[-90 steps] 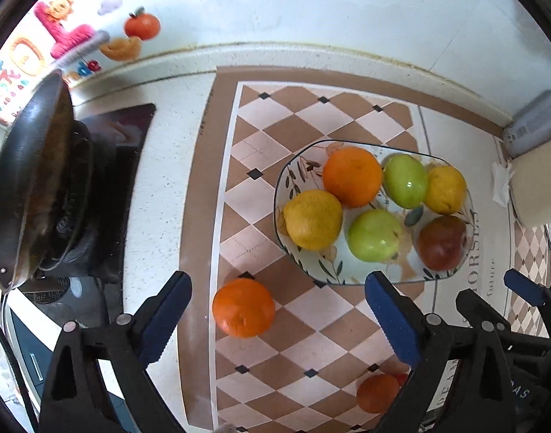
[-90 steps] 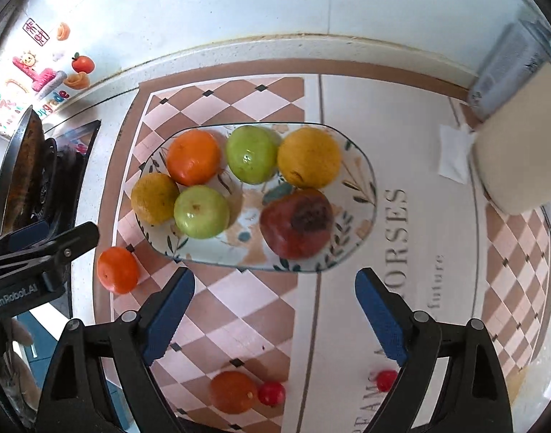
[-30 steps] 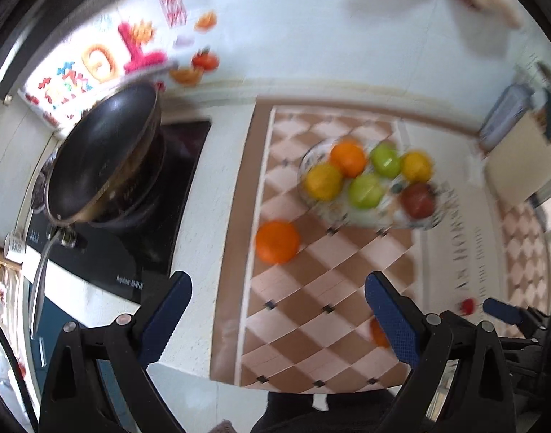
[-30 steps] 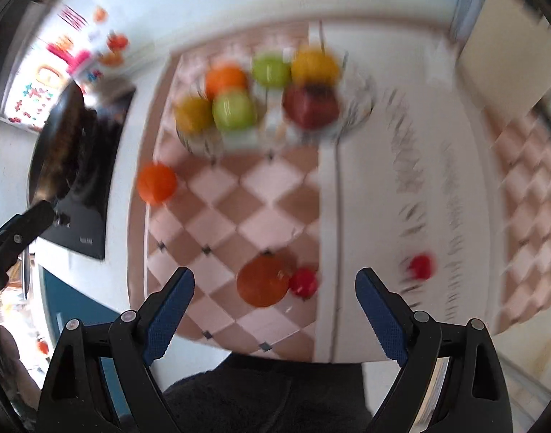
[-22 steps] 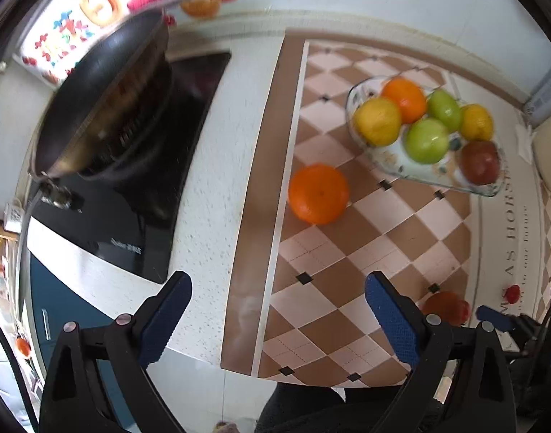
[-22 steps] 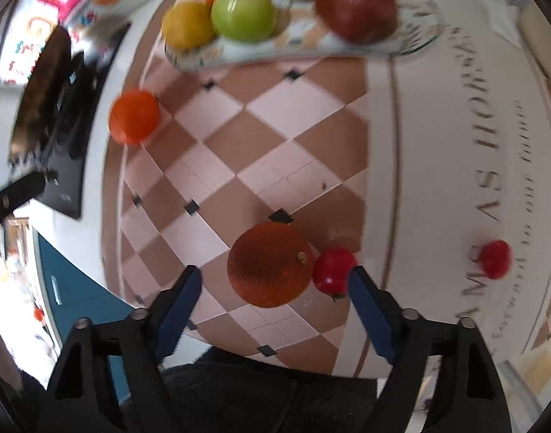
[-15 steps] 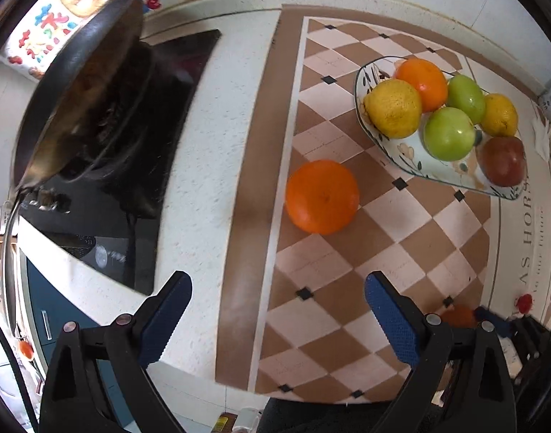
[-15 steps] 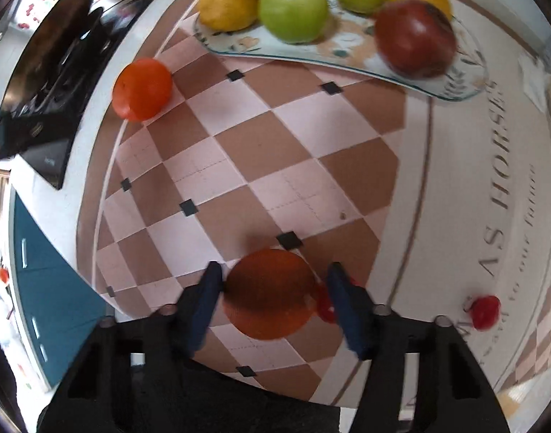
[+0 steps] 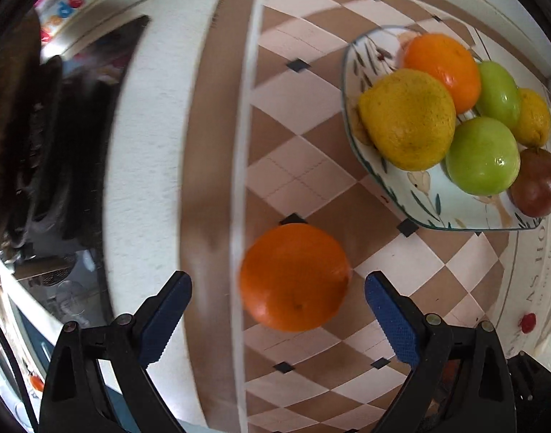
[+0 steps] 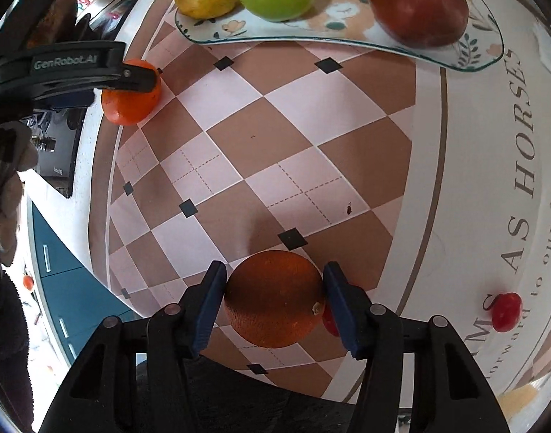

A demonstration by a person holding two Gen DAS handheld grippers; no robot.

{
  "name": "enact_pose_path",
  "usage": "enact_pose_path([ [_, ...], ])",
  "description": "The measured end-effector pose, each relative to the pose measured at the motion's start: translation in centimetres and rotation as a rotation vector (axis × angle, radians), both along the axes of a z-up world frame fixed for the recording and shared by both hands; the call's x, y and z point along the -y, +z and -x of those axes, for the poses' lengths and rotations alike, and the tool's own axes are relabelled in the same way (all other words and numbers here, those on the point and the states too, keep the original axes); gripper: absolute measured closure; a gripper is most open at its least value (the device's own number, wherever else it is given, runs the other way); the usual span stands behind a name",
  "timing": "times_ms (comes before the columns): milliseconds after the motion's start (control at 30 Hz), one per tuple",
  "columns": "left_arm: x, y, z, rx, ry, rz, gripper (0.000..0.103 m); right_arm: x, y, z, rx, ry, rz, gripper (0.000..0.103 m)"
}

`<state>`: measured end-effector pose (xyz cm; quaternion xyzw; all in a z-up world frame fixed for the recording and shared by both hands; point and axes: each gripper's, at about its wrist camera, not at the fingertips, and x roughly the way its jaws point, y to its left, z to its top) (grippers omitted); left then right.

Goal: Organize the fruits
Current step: 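Grasp the orange with the left gripper while the right grasps the persimmon, then carry the orange and persimmon onto the plate and open both grippers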

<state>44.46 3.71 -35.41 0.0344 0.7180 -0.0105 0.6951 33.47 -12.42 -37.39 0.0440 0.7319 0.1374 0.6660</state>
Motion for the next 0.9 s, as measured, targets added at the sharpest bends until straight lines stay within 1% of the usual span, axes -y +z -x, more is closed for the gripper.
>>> enact_pose_path([
  [33,0.2,-0.2,0.0,-0.002,-0.008,0.024,0.009,0.1,-0.1,0.0,-0.003,0.0,0.0,0.044],
  [67,0.3,-0.4,0.0,-0.002,-0.013,0.041,0.024,0.1,-0.1,-0.1,-0.008,0.0,0.0,0.044],
  [100,0.3,-0.6,0.1,-0.01,-0.011,0.045,0.041,0.1,-0.1,0.0,-0.011,0.002,0.0,0.044],
  [133,0.3,-0.7,0.2,-0.013,-0.009,0.035,0.041,0.1,-0.2,0.0,-0.014,0.003,0.0,0.044],
  [233,0.3,-0.5,0.8,0.001,-0.006,0.044,0.042,0.2,-0.3,0.0,-0.026,-0.005,-0.009,0.043],
  [333,0.6,-0.1,2.2,-0.003,-0.005,0.072,0.042,0.3,-0.3,-0.1,-0.043,-0.022,-0.031,0.04],
  [467,1.9,0.7,6.0,-0.002,-0.025,0.105,0.042,0.7,0.0,0.0,-0.05,-0.02,-0.043,0.038],
  [567,2.5,0.6,8.6,-0.023,-0.017,0.132,0.042,0.9,0.2,0.0,-0.054,-0.005,-0.04,0.038],
  [633,2.6,0.3,9.6,-0.033,-0.008,0.136,0.042,0.9,0.3,0.1,-0.055,0.005,-0.034,0.038],
  [700,2.5,-0.4,10.3,-0.047,0.003,0.136,0.042,0.8,0.3,0.2,-0.057,0.012,-0.027,0.038],
  [767,2.6,-0.7,10.6,-0.034,0.003,0.139,0.041,0.8,0.3,0.3,-0.062,0.02,-0.024,0.038],
  [900,3.1,-0.8,10.5,-0.014,-0.012,0.117,0.041,0.6,0.3,0.6,-0.067,0.027,-0.02,0.038],
])
